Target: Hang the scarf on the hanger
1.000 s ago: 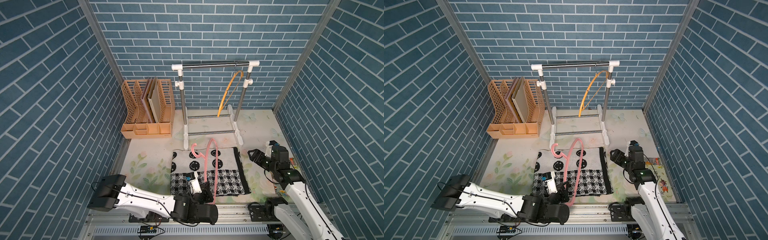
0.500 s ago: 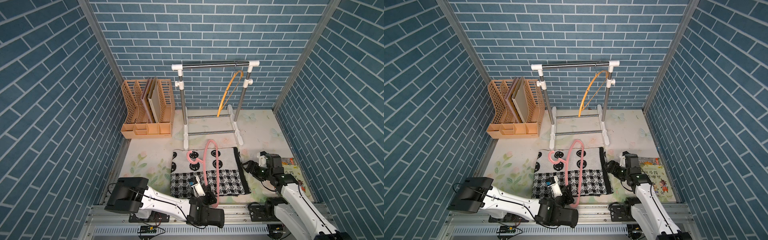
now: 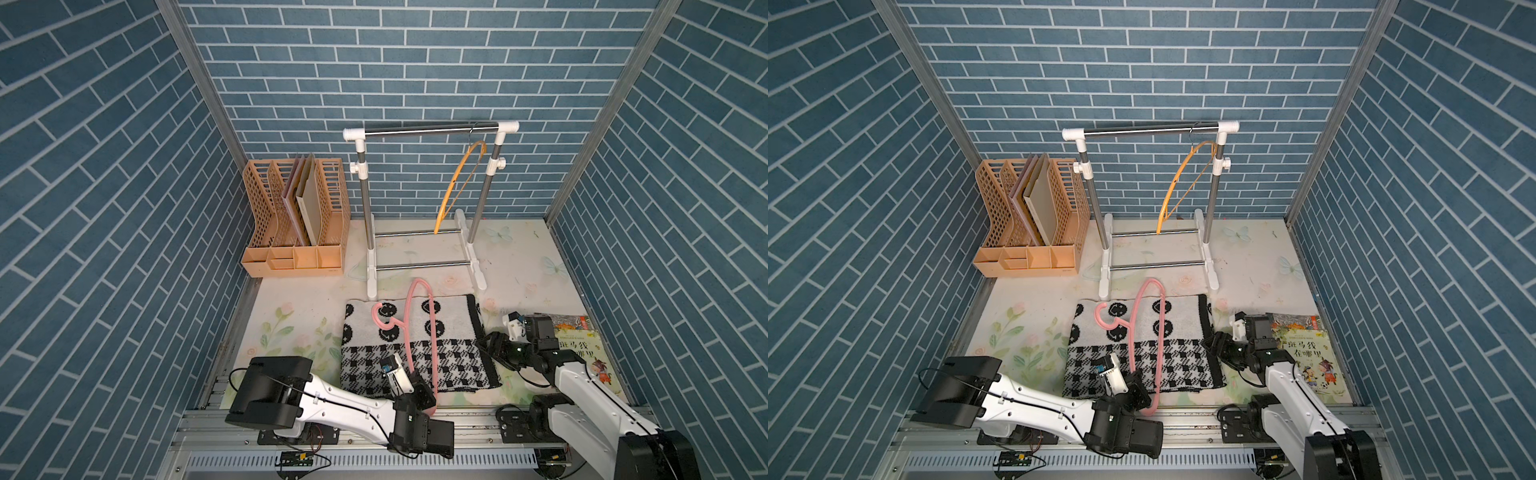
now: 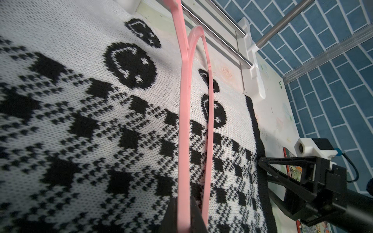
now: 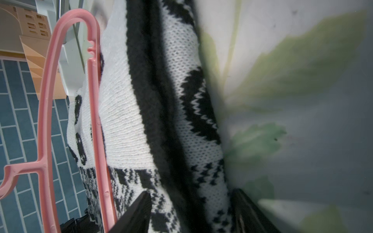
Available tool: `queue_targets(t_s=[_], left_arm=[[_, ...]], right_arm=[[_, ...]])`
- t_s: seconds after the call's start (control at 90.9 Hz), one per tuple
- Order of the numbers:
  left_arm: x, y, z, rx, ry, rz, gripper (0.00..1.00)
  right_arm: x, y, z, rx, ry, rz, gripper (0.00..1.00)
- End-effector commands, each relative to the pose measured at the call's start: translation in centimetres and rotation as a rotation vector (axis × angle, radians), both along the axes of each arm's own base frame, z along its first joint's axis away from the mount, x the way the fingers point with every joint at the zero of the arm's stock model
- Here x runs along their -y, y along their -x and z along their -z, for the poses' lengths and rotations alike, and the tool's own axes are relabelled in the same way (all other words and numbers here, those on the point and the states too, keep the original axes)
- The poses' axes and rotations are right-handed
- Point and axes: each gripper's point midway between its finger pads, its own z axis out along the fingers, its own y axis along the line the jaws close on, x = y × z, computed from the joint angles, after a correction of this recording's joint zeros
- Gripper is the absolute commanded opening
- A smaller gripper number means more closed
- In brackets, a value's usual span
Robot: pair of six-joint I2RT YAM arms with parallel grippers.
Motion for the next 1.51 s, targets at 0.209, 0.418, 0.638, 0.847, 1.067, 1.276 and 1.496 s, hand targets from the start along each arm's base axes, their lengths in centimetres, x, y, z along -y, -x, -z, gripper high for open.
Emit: queue_targets(t_s=[0.209,0.418,0.638,0.847,1.067,1.276,1.496], left_arm=[[-1.1,3.8,1.3,-0.042,0.016,0.043,0.00],[-1.1,3.9,1.4,-0.046,0.013,0.046,0.00],[-1.1,3.9,1.3,-0.045,0.004,0.049,0.00],[-1.0,3.9,1.2,-0.043,0.001,0.051,0.00],[-1.0,3.8,1.3,-0.040,-0.001,0.051,0.00],[-0.9,3.8,1.2,-0.037,-0.002,0.048,0.00],[-0.7,3.9,1.1,-0.032,-0.009,0.045,0.00]], right_arm=[[-0.2,-0.1,-0.3,-0.043,0.023,-0.042,0.39],[-1.3,-2.9,-5.3,0.048,-0.046,-0.032,0.00],[-3.6,-3.4,-8.9,0.072,-0.159,-0.081,0.00],[-6.3,-3.6,-12.4,0.146,-0.244,-0.171,0.00],[-12.5,-2.1,-14.6,0.194,-0.339,-0.344,0.00],[-19.2,0.8,-13.6,0.170,-0.312,-0.562,0.00],[-21.5,1.5,-8.5,0.083,-0.178,-0.652,0.00]])
